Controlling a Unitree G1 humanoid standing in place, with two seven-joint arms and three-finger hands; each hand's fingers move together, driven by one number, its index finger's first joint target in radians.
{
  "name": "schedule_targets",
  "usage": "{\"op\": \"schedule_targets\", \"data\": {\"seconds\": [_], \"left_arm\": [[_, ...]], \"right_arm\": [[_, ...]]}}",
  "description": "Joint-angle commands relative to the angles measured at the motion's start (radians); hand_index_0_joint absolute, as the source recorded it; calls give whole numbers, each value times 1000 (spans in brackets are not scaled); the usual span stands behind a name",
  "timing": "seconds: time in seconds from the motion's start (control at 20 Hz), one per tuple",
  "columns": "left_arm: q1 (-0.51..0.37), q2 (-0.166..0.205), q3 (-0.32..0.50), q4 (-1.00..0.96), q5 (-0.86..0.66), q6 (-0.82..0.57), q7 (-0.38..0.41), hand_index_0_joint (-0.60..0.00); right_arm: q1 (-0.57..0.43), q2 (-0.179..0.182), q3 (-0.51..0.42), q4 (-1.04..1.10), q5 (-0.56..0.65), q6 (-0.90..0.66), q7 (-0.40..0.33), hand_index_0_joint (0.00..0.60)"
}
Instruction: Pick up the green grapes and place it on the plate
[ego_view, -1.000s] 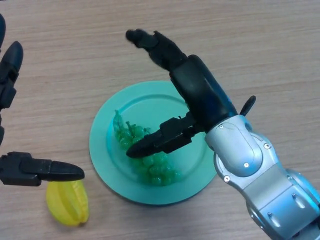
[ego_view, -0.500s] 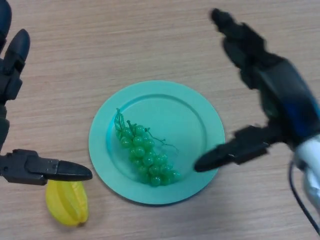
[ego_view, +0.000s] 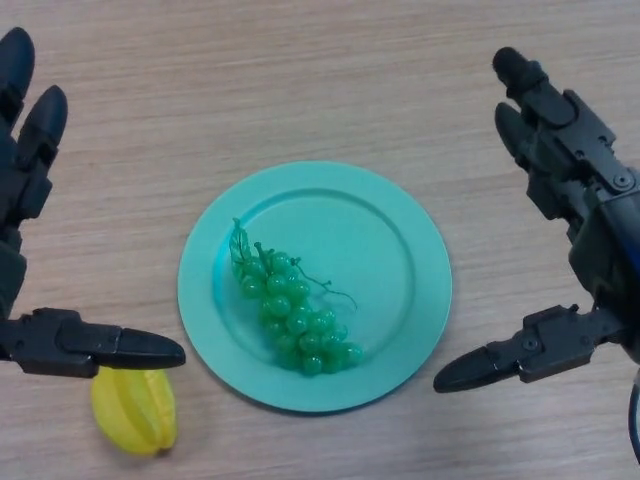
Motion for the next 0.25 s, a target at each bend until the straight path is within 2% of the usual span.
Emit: {"op": "schedule_targets", "data": {"seconds": [0.05,0.25], "left_arm": [[-27,35,26,-47,21,-80,17,0],[-37,39,29,-52,28,-71,27,0]], "right_arm": [[-13,-12,-14,-65,17,-148,-20,0],[-16,-15,-21,-71,29,-132,8,0]]}}
